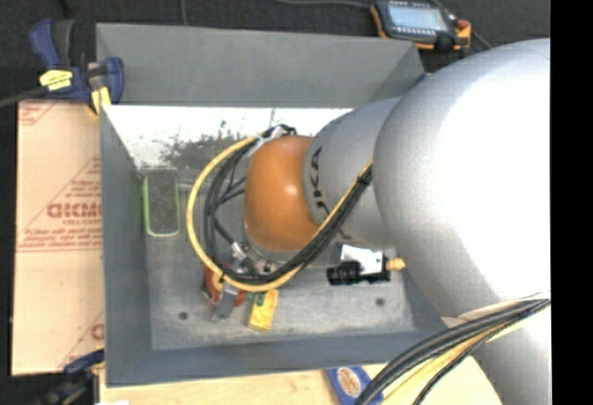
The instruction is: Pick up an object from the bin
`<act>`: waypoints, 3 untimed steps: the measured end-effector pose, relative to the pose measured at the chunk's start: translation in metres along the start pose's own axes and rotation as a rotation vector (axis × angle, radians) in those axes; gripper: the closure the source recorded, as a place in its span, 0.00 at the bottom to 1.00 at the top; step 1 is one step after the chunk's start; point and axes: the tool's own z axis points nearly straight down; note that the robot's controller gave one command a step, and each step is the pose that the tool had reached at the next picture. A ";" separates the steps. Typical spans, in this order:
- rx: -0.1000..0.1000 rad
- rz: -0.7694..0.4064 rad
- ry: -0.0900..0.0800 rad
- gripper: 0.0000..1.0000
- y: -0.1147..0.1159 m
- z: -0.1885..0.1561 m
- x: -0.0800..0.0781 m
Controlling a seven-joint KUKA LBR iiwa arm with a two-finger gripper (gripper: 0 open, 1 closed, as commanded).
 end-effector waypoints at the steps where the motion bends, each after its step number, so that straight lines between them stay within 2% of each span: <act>1: 0.004 0.000 0.004 1.00 -0.001 -0.016 0.001; 3: -0.001 -0.001 -0.002 1.00 -0.001 -0.040 -0.001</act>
Offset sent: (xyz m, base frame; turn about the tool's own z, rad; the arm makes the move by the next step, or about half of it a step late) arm 0.0000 0.0001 0.0130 0.0000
